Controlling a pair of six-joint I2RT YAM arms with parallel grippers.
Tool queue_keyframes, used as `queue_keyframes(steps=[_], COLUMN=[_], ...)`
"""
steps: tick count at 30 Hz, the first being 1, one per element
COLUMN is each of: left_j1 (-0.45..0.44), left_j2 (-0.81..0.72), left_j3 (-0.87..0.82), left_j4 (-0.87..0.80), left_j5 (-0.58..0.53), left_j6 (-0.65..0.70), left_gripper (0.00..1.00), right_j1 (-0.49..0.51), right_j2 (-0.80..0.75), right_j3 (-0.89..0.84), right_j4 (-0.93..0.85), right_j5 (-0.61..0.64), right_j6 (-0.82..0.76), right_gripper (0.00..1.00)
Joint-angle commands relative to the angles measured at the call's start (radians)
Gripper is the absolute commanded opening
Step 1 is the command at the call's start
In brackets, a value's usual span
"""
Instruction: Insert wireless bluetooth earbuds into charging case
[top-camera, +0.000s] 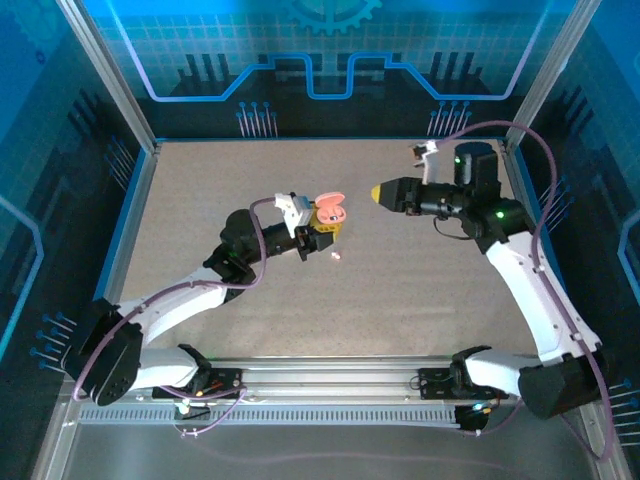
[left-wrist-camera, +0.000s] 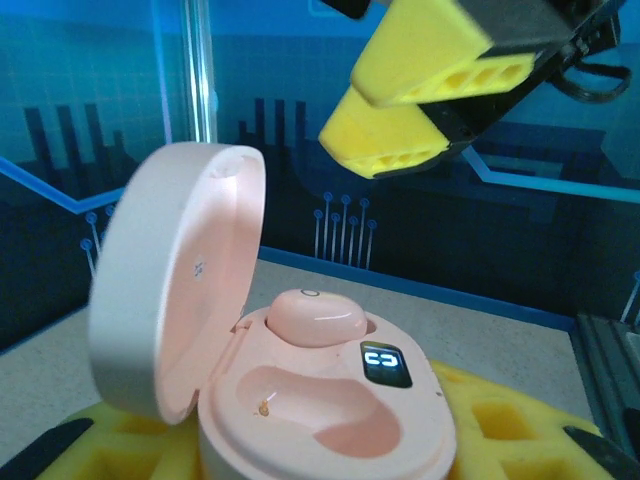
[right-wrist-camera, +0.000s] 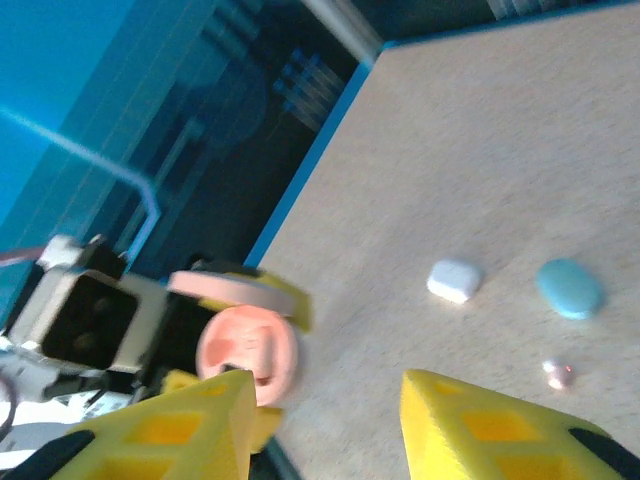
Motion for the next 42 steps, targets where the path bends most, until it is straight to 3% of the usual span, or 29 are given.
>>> queue_keyframes(steps=[1,5,9,20,30,42], left_j1=[-0.005,-0.006,-0.006,-0.003,-0.005,-0.004], left_j2=[-0.041,-0.056,-0.064,-0.116,-0.128,-0.127], left_j3=[-0.027,-0.038,-0.039,-0.058,-0.058,-0.06], left_j4=[0.054,0.058,0.061,0.038,0.025,0.024], left_j5=[-0.061,-0.079,-0.083,-0.12,-0.124,-0.122], left_j6=[0.042,0.048,0.047,0.067,0.073,0.072], left_gripper=[0.31,0.31,0.31,0.32,0.32,0.32], right_j1=[-0.044,-0.051,0.003,0.219,0.294,0.326], right_j2=[0.045,0.185,0.356,0.763,0.948,1.043], right_j3=[-0.059,-0.089,-0.066,0.215,0.396,0.466], right_j4=[-0.002,-0.05,-0.09,-0.281,-0.35,-0.372], right_j5=[0.092,0.08,0.086,0.349,0.406,0.433], right_j6=[0.017,0.008,-0.038,-0.174,-0.186,-0.204], right_gripper=[0.43,0.41,0.37,0.38,0.38,0.38])
